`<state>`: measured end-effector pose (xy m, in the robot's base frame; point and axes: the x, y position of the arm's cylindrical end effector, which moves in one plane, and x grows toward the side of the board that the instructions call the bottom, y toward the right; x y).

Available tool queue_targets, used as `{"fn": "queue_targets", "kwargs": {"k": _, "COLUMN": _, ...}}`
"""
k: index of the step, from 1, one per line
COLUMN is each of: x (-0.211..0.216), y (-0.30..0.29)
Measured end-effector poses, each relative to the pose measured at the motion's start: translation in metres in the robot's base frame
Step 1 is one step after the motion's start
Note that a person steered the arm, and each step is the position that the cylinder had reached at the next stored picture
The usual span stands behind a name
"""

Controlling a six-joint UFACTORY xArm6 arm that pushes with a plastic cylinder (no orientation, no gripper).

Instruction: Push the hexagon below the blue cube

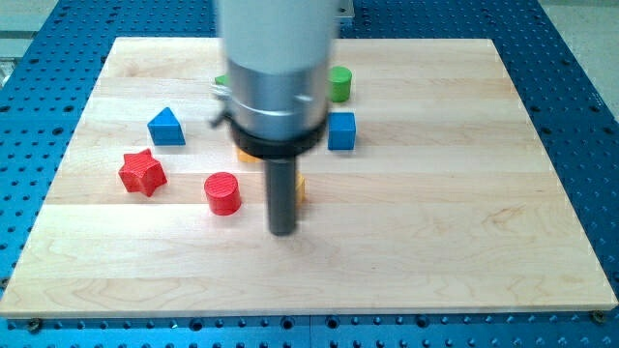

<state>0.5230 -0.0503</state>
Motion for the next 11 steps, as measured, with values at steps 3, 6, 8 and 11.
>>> {"fn": "queue_targets", "kwargs": {"k": 3, "x": -0.014, "y": 0.011}}
{"fn": "queue_targets", "kwargs": {"k": 6, "x": -0.049, "y": 0.029}}
{"fn": "queue_targets", "kwargs": {"k": 8, "x": -0.090, "y": 0.038}}
{"fn": "queue_targets", "kwargs": {"k": 11, "x": -0.062, "y": 0.043}}
